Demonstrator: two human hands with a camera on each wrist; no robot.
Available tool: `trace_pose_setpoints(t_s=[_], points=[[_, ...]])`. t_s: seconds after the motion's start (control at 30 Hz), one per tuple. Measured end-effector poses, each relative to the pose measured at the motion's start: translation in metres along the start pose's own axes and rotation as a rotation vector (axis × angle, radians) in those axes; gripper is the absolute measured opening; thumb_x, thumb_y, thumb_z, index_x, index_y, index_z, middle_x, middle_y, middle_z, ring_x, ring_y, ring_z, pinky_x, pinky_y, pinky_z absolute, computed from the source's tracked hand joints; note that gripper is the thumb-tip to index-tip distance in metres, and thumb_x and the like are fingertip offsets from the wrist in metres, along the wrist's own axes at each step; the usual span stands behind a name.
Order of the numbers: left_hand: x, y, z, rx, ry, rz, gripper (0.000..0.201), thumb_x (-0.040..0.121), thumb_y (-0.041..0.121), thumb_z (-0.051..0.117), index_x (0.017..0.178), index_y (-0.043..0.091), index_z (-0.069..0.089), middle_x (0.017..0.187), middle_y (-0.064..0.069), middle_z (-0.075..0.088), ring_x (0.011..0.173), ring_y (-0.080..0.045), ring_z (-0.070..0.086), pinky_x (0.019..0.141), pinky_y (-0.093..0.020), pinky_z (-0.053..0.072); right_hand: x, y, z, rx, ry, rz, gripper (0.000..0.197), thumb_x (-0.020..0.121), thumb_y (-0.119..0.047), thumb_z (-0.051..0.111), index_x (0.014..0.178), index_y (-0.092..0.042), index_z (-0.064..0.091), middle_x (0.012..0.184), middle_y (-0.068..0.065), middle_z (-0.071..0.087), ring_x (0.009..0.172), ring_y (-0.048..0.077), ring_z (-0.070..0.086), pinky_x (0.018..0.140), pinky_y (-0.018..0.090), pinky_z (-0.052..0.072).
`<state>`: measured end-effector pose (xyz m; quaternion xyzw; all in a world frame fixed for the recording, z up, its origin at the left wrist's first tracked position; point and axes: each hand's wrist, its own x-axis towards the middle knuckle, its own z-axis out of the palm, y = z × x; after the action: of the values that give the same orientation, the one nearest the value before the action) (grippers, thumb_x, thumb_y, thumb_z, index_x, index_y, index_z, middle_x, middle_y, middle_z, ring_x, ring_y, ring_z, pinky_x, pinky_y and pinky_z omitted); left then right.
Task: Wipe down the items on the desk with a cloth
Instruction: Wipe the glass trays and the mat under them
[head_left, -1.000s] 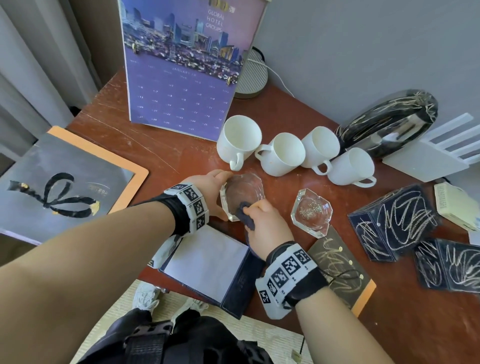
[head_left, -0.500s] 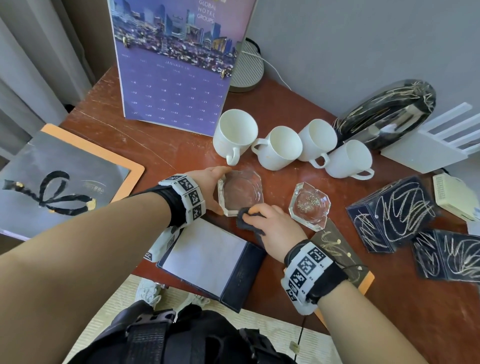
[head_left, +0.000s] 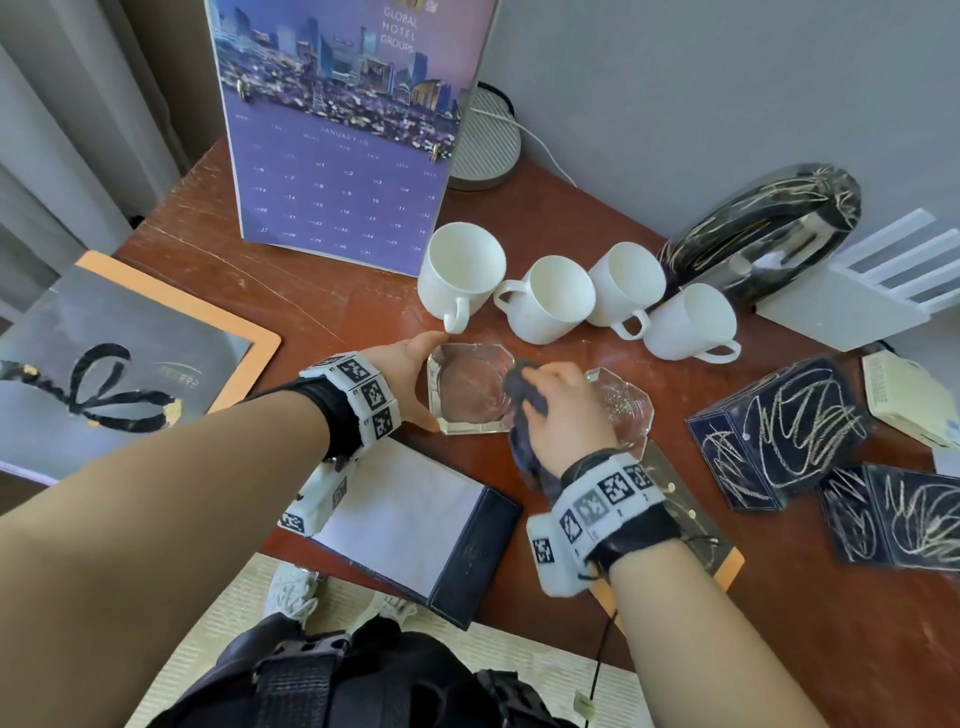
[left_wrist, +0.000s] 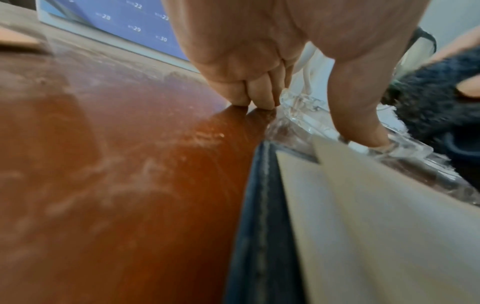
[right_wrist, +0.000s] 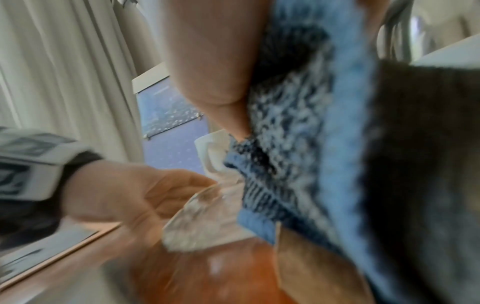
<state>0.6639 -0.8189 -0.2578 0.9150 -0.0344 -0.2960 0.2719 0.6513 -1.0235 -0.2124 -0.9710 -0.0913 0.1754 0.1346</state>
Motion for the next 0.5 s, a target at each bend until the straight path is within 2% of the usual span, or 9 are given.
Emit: trace_pose_setpoints(t_s=[0.1, 0.17, 0.37, 0.5], points=[[0.003, 0.0, -0.004, 0.013, -0.011, -0.007, 0.106, 0.066, 0.037, 0.081, 0.146, 0.029, 0.013, 0.139, -0.003, 0.047, 0.119, -0.024, 0.052, 0.095, -0.036, 0.046, 0.026, -0.01, -0.003, -0.057, 0.003, 0.089, 0.048, 0.092, -0.009, 0.045, 0.14, -0.015, 0.04, 0.138, 0.005, 0.034, 0.124, 0.024, 0.041, 0.105, 0.032, 0.034], [0.004, 0.001, -0.006, 0.03, -0.022, -0.013, 0.106, 0.065, 0.039, 0.081, 0.146, 0.03, 0.013, 0.137, -0.003, 0.049, 0.116, -0.024, 0.054, 0.093, -0.037, 0.048, 0.035, -0.021, 0.001, -0.125, -0.038, 0.096, 0.047, 0.091, -0.01, 0.048, 0.138, -0.014, 0.04, 0.137, 0.006, 0.035, 0.126, 0.027, 0.037, 0.101, 0.033, 0.036], [0.006, 0.001, -0.005, 0.011, -0.039, -0.022, 0.103, 0.068, 0.034, 0.08, 0.146, 0.029, 0.012, 0.135, -0.002, 0.05, 0.116, -0.023, 0.053, 0.093, -0.035, 0.047, 0.037, -0.042, 0.015, -0.288, -0.066, -0.123, 0.053, 0.088, -0.009, 0.051, 0.139, -0.016, 0.038, 0.132, 0.005, 0.034, 0.121, 0.024, 0.036, 0.095, 0.031, 0.039], [0.006, -0.001, -0.004, -0.017, -0.03, -0.015, 0.105, 0.067, 0.033, 0.081, 0.146, 0.029, 0.012, 0.137, -0.001, 0.049, 0.116, -0.023, 0.054, 0.095, -0.037, 0.047, 0.041, -0.031, 0.006, -0.126, -0.095, -0.108, 0.051, 0.089, -0.006, 0.048, 0.138, -0.019, 0.042, 0.134, 0.0, 0.036, 0.124, 0.019, 0.037, 0.101, 0.03, 0.038]])
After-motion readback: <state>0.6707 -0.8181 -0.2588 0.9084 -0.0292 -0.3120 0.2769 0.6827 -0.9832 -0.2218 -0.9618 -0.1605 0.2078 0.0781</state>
